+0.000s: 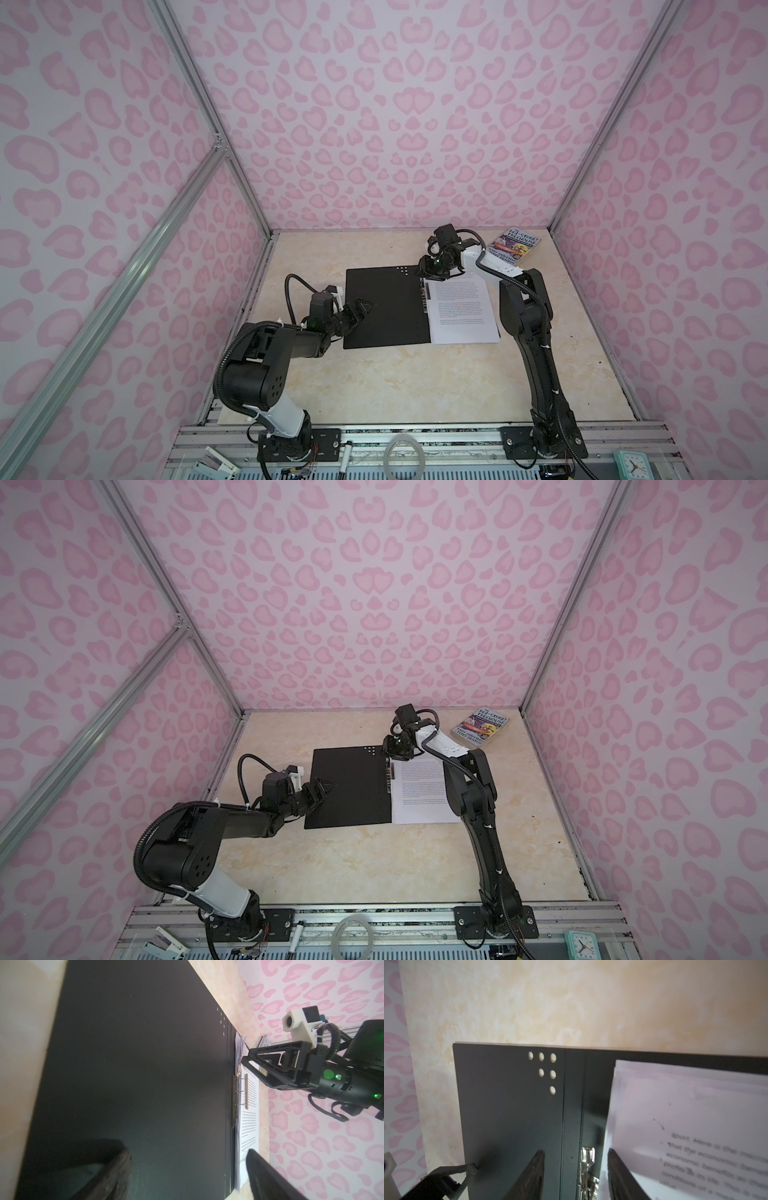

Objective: Put the files into the folder

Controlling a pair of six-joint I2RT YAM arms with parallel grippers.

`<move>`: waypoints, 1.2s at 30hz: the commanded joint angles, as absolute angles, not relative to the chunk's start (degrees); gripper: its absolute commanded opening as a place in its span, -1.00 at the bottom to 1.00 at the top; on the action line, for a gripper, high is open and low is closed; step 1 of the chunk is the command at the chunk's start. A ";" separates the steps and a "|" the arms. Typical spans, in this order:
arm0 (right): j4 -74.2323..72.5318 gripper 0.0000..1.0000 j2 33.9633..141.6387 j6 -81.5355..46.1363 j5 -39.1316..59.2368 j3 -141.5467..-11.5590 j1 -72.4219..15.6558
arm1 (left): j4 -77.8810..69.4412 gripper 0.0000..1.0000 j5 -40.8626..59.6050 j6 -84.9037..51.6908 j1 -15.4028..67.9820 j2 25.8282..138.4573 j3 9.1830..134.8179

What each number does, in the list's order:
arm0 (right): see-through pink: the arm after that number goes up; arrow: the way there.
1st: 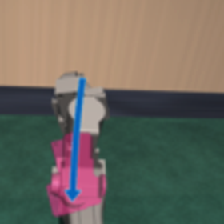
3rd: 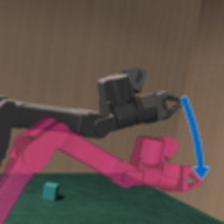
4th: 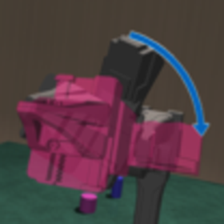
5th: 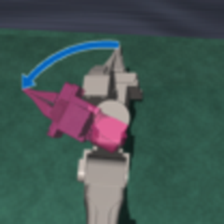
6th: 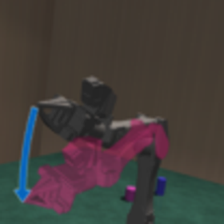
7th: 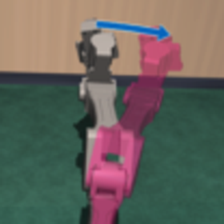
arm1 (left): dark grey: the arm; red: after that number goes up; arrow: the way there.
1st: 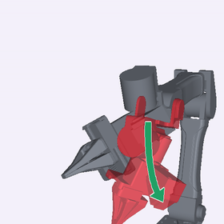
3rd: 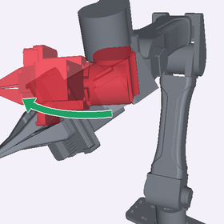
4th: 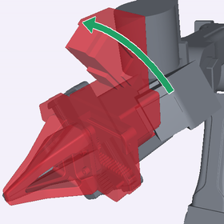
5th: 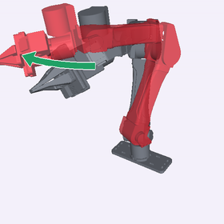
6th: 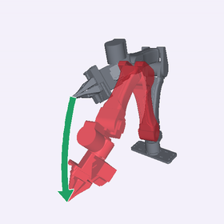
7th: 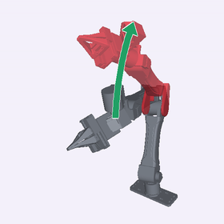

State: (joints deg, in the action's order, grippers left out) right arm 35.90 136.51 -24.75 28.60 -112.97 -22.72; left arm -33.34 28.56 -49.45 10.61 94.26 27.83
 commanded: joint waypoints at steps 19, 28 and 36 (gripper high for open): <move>34.98 -0.09 138.65 -22.86 35.29 -114.14 -23.19 | -17.14 0.76 25.23 -49.90 10.55 95.89 27.12; 38.70 -0.09 136.66 -18.74 36.14 -115.82 -23.78 | -17.23 0.76 25.23 -49.94 10.50 96.27 27.16; 34.42 -0.11 128.26 -21.10 37.16 -105.97 -25.26 | -17.23 0.76 25.38 -50.00 10.46 96.24 27.16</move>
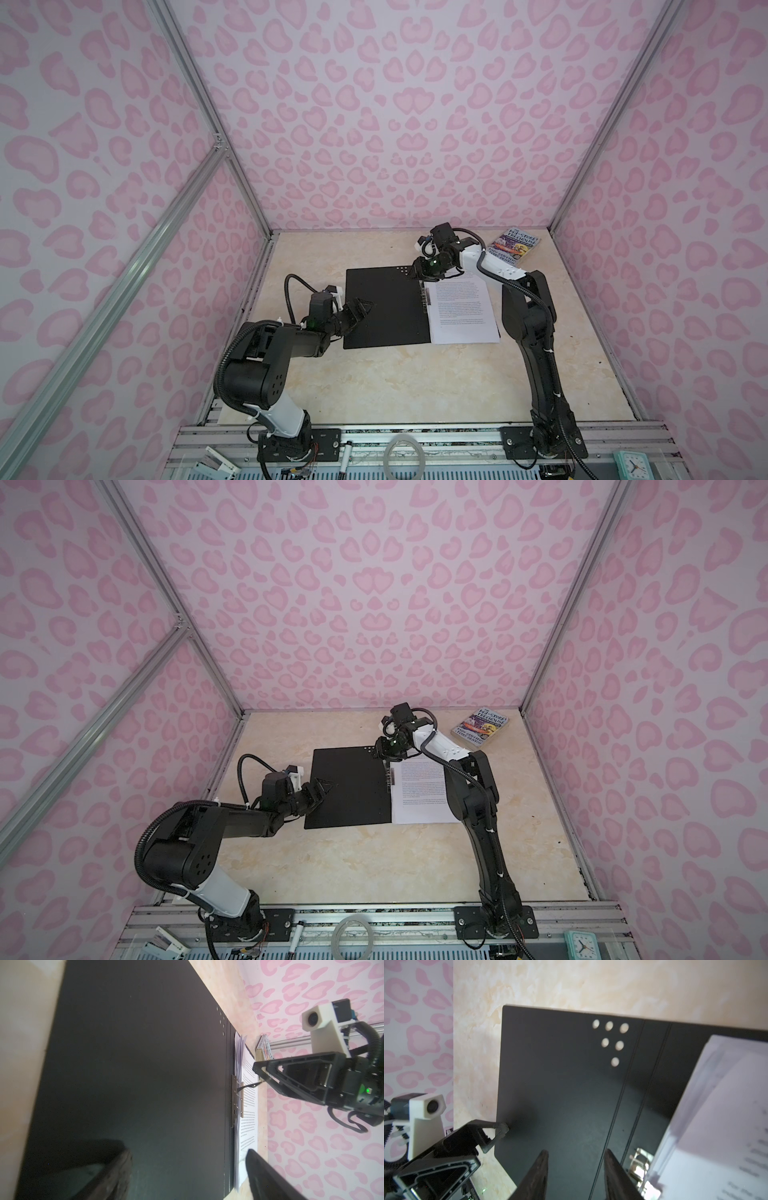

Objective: Put the files into the folder

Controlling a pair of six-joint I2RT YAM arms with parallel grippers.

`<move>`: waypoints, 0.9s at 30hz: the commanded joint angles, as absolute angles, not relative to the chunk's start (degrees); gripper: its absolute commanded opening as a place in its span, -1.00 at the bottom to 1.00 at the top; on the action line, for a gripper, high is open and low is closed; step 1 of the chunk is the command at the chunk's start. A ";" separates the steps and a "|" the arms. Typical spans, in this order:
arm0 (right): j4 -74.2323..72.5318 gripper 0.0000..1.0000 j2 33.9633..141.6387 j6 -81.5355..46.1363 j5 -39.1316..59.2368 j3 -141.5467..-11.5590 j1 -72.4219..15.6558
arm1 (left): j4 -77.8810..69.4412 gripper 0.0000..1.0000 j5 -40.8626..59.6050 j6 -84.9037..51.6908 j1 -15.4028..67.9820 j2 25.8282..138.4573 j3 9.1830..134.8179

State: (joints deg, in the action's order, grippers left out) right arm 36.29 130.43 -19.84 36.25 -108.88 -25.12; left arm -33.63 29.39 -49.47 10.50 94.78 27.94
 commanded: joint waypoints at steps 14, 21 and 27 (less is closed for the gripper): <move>32.19 0.68 115.63 -25.78 22.91 -98.20 -25.92 | -17.23 0.76 25.42 -49.94 10.37 95.98 27.07; 12.07 0.96 103.03 -36.57 21.81 -81.43 -24.22 | -17.66 0.76 26.07 -50.10 10.37 96.23 27.07; 20.01 0.20 101.57 -52.38 13.41 -79.80 -26.15 | -17.78 0.75 26.49 -50.36 10.37 95.94 26.98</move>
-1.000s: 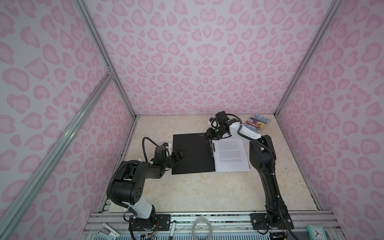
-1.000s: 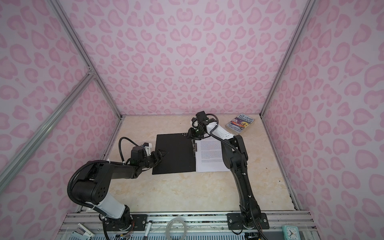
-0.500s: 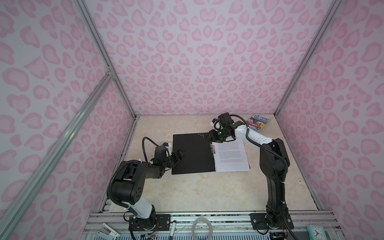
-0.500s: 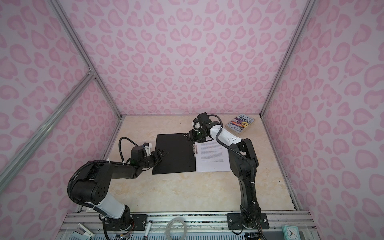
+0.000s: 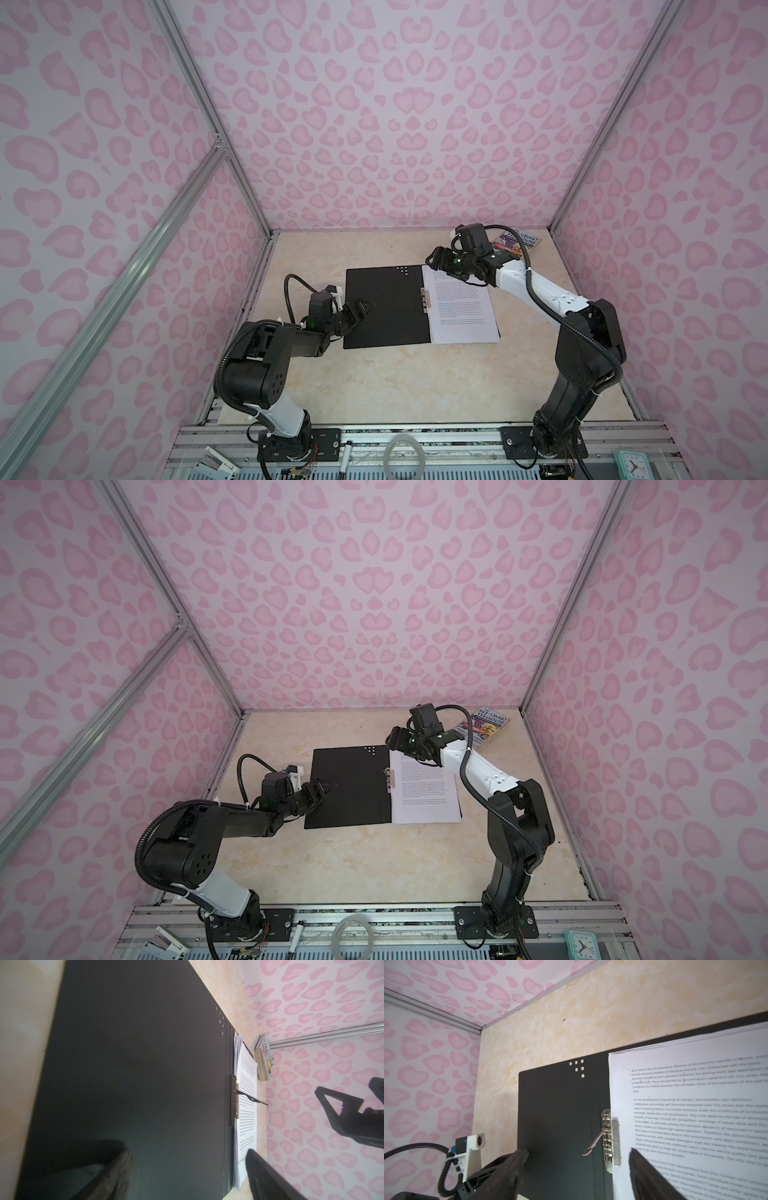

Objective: Put the files into the folder

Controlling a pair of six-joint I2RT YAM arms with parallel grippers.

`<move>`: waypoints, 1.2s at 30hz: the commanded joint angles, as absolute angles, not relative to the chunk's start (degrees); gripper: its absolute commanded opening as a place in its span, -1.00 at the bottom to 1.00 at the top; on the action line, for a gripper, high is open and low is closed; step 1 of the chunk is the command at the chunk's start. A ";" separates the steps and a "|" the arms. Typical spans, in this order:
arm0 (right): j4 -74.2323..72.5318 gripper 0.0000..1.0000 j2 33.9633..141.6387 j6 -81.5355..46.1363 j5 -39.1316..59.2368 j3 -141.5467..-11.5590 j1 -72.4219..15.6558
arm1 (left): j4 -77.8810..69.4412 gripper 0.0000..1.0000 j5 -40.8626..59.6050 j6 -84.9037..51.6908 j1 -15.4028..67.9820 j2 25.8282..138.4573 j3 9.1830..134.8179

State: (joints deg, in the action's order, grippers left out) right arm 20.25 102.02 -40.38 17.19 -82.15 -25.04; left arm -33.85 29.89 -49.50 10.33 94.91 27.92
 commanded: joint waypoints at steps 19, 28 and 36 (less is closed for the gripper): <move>15.80 -0.46 110.41 -77.82 12.67 -78.25 -31.84 | -17.84 0.75 27.36 -50.71 10.37 94.66 26.72; 16.91 -0.57 111.53 -77.96 12.39 -78.73 -30.59 | -17.93 0.75 27.51 -50.80 10.31 94.57 26.62; 14.59 -0.67 112.76 -78.34 15.43 -78.38 -30.00 | -18.02 0.75 27.51 -50.94 10.37 94.74 26.53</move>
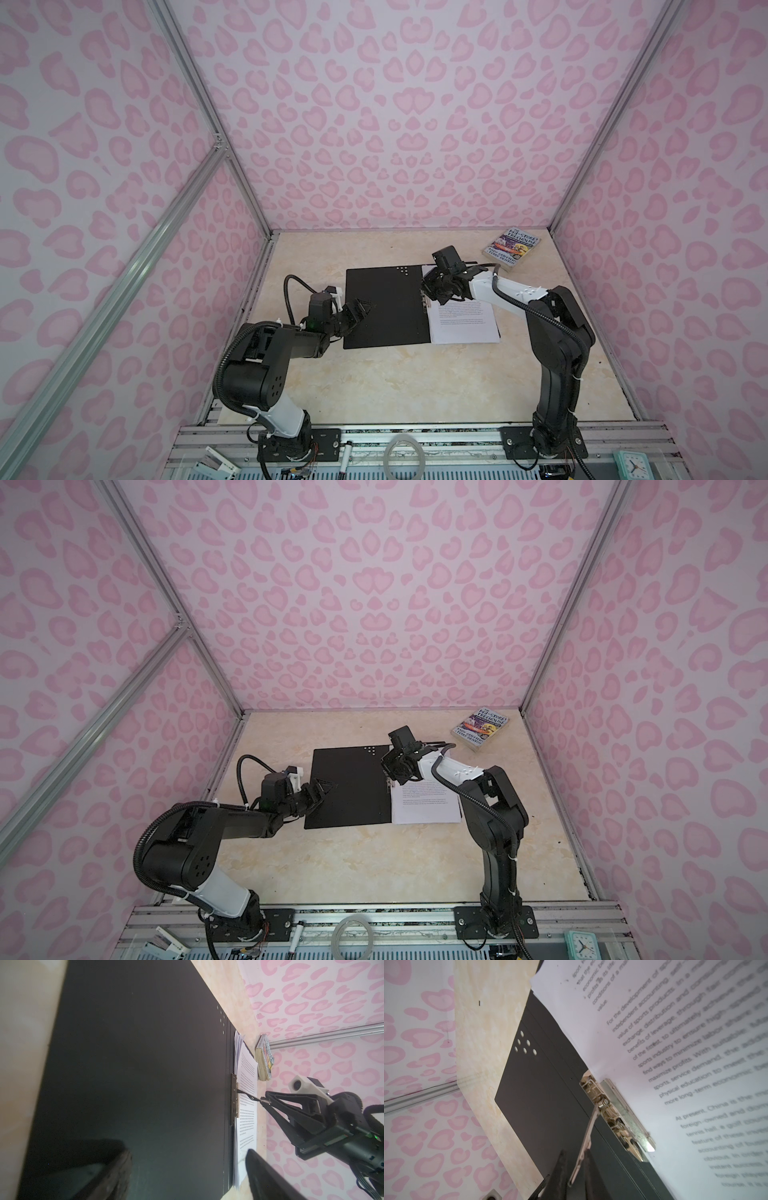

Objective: Put the files into the folder

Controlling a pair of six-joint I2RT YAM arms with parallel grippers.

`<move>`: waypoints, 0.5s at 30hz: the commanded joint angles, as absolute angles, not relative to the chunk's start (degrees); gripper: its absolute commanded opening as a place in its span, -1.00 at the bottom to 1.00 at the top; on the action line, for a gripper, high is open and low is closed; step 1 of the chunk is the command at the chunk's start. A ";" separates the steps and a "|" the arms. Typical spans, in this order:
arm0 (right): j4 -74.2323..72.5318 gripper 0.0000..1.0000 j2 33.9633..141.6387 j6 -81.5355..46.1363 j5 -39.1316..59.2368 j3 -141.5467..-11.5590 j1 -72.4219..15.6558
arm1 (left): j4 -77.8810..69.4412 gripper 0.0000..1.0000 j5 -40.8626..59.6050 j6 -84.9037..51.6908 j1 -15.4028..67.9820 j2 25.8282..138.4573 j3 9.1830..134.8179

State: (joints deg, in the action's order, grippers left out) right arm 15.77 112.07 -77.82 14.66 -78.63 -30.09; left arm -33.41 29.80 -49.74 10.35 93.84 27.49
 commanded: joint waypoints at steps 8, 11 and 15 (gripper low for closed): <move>13.46 -0.77 112.59 -78.50 17.00 -77.53 -29.97 | -17.93 0.75 27.34 -50.87 10.36 94.83 26.57; 13.23 -0.80 112.20 -78.51 17.49 -76.92 -29.93 | -17.93 0.75 27.36 -50.88 10.34 95.00 26.59; 12.11 -0.82 111.62 -78.89 18.14 -75.52 -29.98 | -17.84 0.75 27.26 -50.97 10.37 95.26 26.72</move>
State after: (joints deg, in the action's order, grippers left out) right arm 13.63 111.85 -78.48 17.12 -76.34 -29.93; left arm -33.41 29.80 -49.74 10.35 94.17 27.49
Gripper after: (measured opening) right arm 0.095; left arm 0.871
